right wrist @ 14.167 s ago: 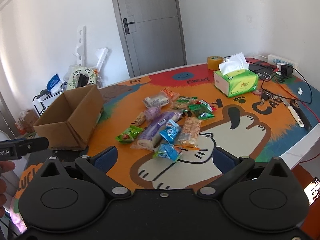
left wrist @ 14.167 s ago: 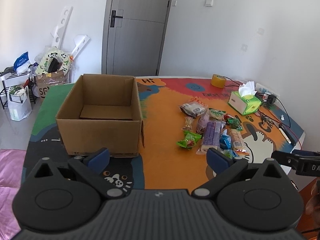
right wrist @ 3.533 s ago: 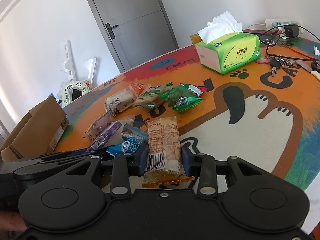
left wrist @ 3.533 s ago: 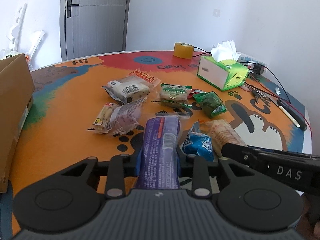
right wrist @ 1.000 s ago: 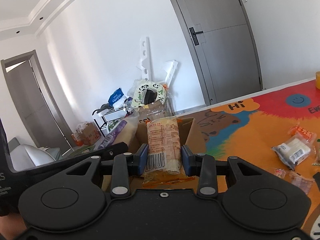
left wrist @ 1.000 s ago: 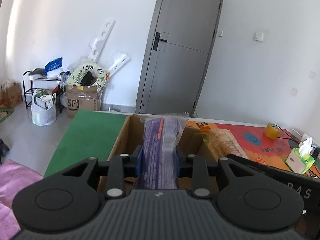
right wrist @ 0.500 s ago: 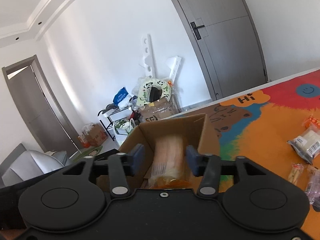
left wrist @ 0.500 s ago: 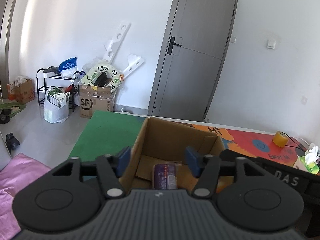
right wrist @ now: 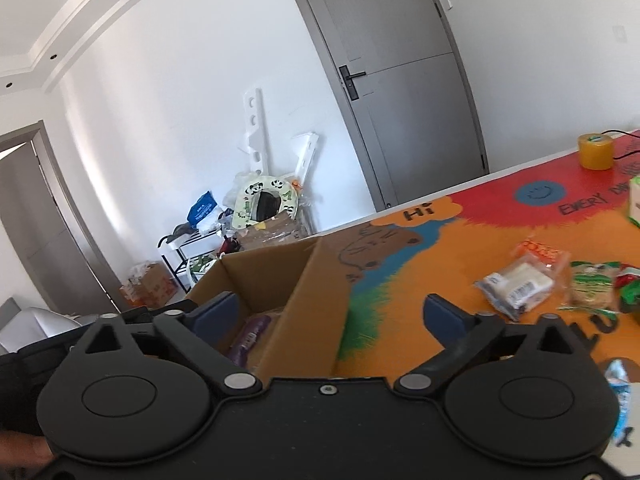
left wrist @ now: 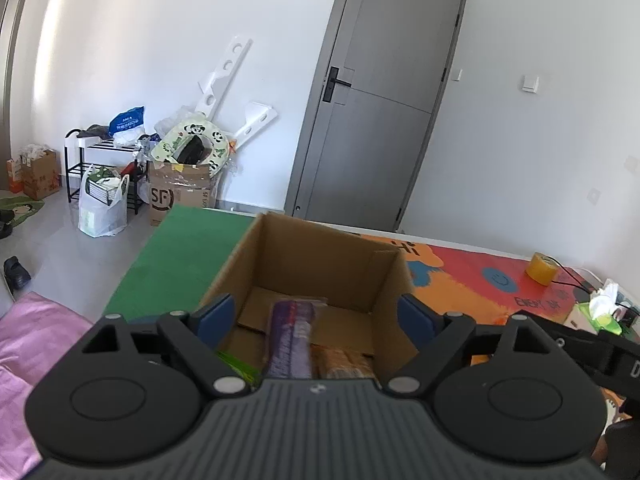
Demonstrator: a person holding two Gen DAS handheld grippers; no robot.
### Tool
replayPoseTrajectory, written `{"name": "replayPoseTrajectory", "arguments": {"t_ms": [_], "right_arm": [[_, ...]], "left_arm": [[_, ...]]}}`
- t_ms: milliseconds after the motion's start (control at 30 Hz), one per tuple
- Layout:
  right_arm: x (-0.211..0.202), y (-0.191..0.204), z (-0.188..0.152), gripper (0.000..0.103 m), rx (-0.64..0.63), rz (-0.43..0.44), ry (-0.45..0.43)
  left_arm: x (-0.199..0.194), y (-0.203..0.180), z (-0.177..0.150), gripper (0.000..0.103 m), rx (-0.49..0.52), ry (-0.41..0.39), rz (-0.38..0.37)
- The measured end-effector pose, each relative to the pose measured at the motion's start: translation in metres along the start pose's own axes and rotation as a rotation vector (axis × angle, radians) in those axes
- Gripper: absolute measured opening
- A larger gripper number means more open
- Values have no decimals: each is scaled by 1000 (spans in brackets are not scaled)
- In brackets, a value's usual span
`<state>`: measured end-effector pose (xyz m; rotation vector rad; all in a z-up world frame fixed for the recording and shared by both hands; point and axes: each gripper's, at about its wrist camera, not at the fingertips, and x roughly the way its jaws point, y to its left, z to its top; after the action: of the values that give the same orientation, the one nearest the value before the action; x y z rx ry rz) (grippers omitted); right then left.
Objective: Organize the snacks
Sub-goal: 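Move both tools back over the remaining snacks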
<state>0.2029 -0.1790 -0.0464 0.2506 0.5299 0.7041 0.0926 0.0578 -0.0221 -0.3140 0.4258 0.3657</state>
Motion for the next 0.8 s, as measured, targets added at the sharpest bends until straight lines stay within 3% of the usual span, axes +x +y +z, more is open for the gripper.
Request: {"name": "replayPoseTrajectory", "arguments": {"t_ms": [233, 800], "right_arm": [[-24, -17, -6, 103, -9, -44, -25], [-80, -74, -17, 103, 21, -136, -73]], "left_arm": [[-9, -19, -11, 94, 23, 11, -31], [-23, -77, -42, 95, 122, 66, -142]]}}
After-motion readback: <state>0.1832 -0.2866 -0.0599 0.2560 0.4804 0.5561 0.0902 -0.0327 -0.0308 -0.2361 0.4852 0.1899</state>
